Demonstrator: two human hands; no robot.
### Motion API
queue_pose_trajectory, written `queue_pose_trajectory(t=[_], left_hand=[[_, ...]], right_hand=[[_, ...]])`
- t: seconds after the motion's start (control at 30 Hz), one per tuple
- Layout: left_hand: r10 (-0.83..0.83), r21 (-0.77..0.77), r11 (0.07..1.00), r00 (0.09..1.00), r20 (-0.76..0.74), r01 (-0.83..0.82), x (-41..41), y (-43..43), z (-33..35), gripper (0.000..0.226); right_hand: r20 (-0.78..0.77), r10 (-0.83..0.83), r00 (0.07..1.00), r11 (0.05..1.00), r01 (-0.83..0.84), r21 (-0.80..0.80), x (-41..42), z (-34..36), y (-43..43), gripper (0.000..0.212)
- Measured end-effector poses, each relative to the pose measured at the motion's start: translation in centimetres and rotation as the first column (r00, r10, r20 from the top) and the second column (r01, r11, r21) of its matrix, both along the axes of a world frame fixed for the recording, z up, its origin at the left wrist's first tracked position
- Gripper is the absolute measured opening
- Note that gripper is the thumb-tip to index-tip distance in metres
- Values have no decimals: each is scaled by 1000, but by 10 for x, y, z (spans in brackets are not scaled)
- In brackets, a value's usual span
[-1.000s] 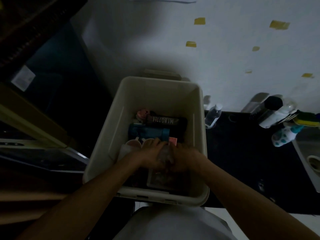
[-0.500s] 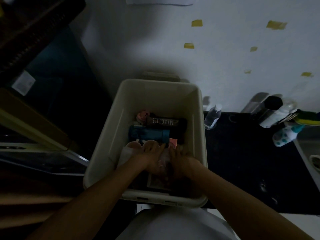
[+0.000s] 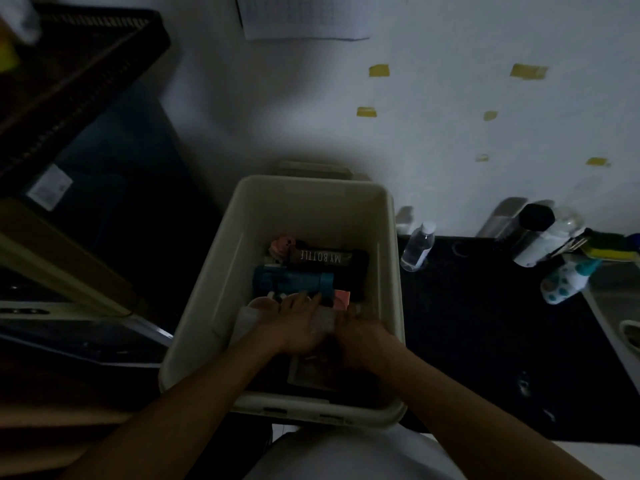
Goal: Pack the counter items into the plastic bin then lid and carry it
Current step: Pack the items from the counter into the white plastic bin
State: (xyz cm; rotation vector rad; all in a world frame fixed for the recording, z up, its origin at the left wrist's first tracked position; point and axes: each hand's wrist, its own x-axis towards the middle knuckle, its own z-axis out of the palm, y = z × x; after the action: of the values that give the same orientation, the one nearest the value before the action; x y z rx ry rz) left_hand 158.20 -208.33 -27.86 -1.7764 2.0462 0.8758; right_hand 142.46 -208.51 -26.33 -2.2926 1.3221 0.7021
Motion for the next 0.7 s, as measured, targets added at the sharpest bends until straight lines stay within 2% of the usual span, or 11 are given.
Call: queue_pose_trajectory(t=[0.07, 0.23, 0.33, 0.47, 0.7], left_hand=[[30, -25, 999, 999, 14, -30, 1, -4, 3, 85], [28, -121, 992, 998, -63, -35, -7, -19, 21, 75], [1, -208, 978, 995, -103, -22, -22, -29, 38, 79], [-35, -288, 958, 992, -119, -1, -43, -37, 55, 77], [-62, -420, 908, 990, -126, 3, -85, -58, 74, 67]], right_hand=[[22, 22, 1000, 997, -20, -81, -2, 3, 1, 75], [130, 142, 981, 959, -104, -263, -10, 28, -5, 55], [178, 204, 963, 920, -126, -371, -26, 44, -18, 48], [267, 226, 937, 892, -88, -444, -48, 54, -33, 42], [410, 153, 899, 886, 59, -459, -100, 74, -51, 53]])
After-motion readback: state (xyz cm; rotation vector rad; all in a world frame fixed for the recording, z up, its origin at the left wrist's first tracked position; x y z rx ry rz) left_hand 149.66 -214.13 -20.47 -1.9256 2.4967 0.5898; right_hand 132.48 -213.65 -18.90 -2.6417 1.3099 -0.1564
